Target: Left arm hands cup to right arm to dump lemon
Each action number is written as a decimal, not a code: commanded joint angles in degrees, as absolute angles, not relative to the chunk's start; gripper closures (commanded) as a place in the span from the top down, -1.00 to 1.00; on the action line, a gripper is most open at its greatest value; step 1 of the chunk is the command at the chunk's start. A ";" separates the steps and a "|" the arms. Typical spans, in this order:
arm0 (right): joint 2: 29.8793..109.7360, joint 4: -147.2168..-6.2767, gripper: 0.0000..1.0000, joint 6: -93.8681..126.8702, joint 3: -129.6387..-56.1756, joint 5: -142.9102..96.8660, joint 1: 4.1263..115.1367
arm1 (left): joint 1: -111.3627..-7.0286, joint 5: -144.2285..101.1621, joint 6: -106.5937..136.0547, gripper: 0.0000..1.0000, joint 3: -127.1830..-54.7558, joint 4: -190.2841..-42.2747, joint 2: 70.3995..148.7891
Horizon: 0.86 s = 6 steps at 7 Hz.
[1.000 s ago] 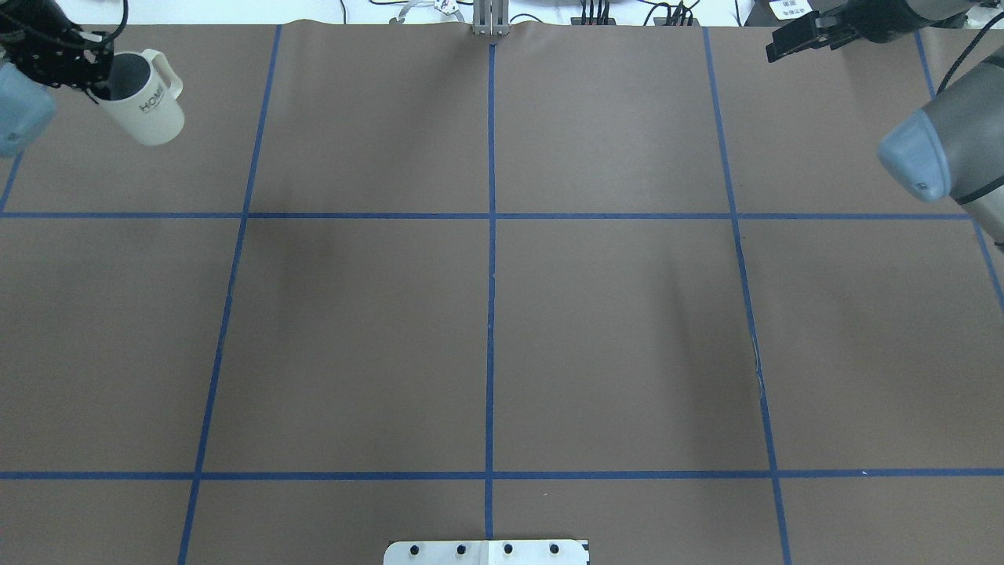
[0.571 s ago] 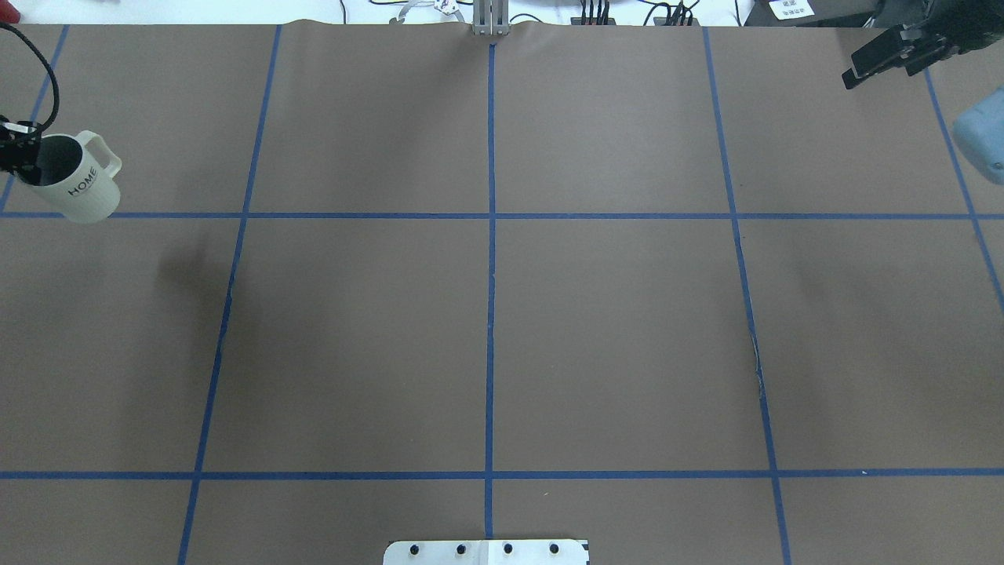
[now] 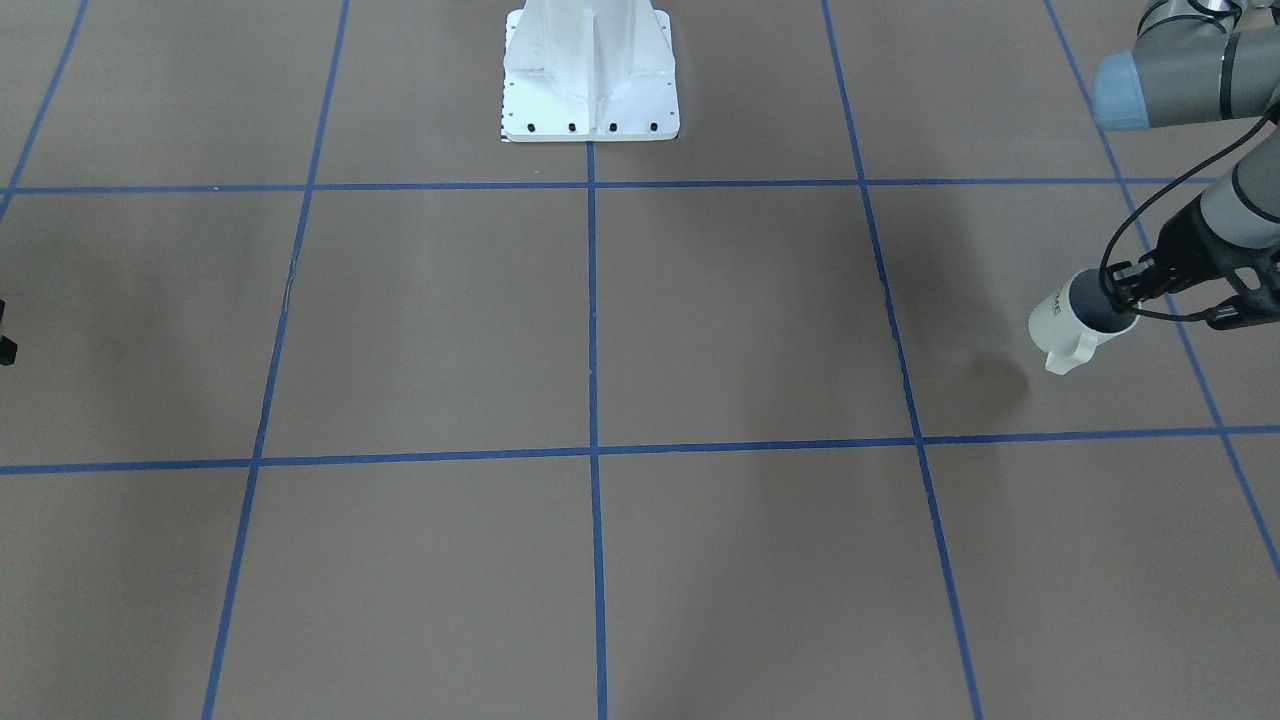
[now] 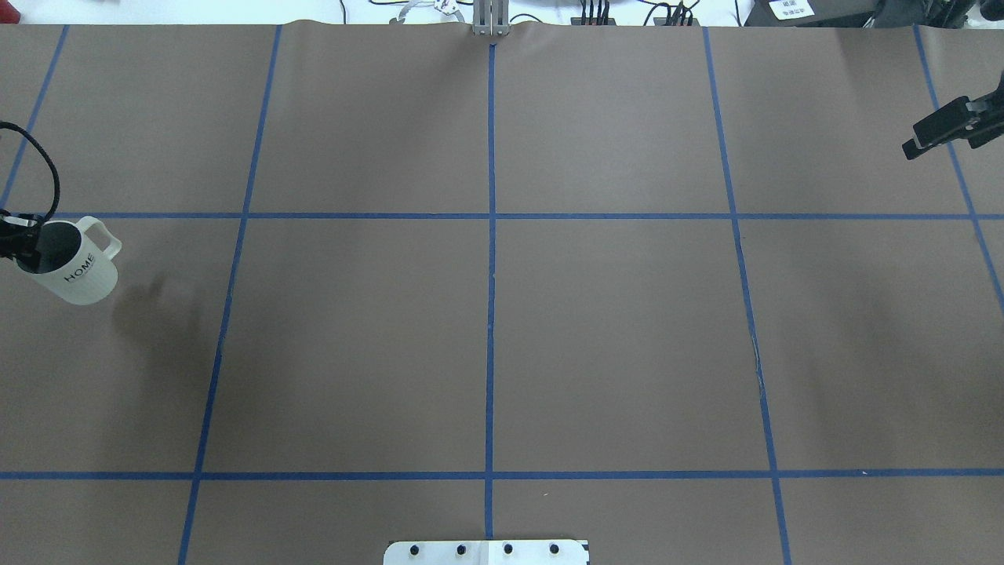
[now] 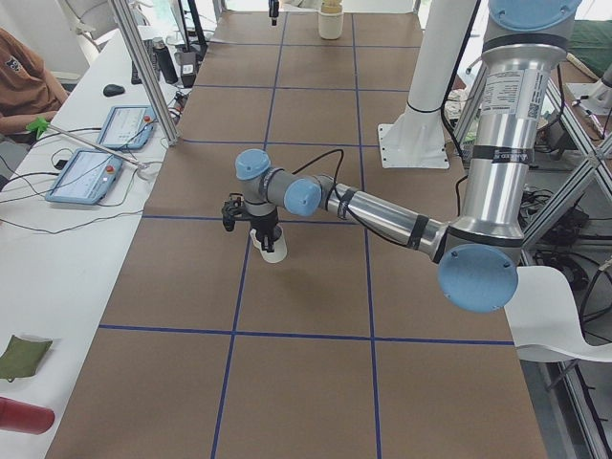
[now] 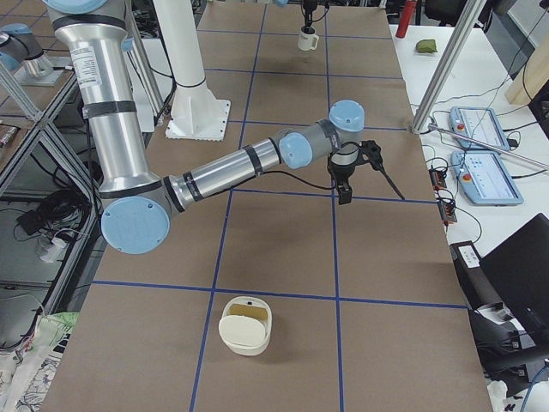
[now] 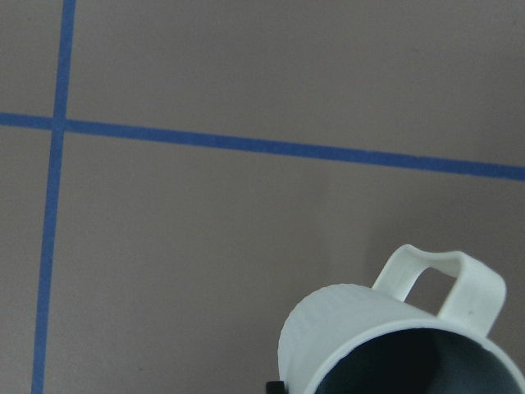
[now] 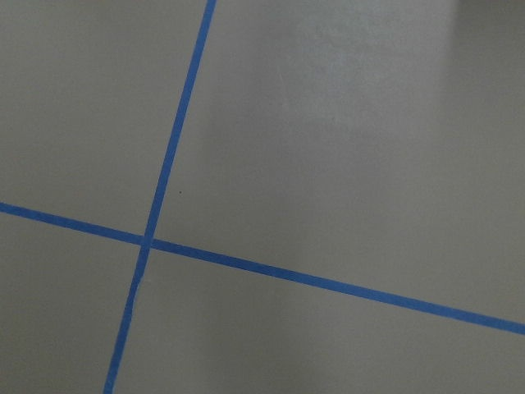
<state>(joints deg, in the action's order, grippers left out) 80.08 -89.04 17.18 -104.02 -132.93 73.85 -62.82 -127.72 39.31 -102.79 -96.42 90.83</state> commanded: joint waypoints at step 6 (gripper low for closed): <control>83.32 -88.51 1.00 17.40 -105.21 -132.10 73.74 | -58.53 -127.79 41.22 1.00 -102.83 -99.14 88.51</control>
<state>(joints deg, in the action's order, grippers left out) 83.32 -88.51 17.33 -105.40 -132.50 73.74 -58.52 -127.90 41.43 -102.33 -99.07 89.15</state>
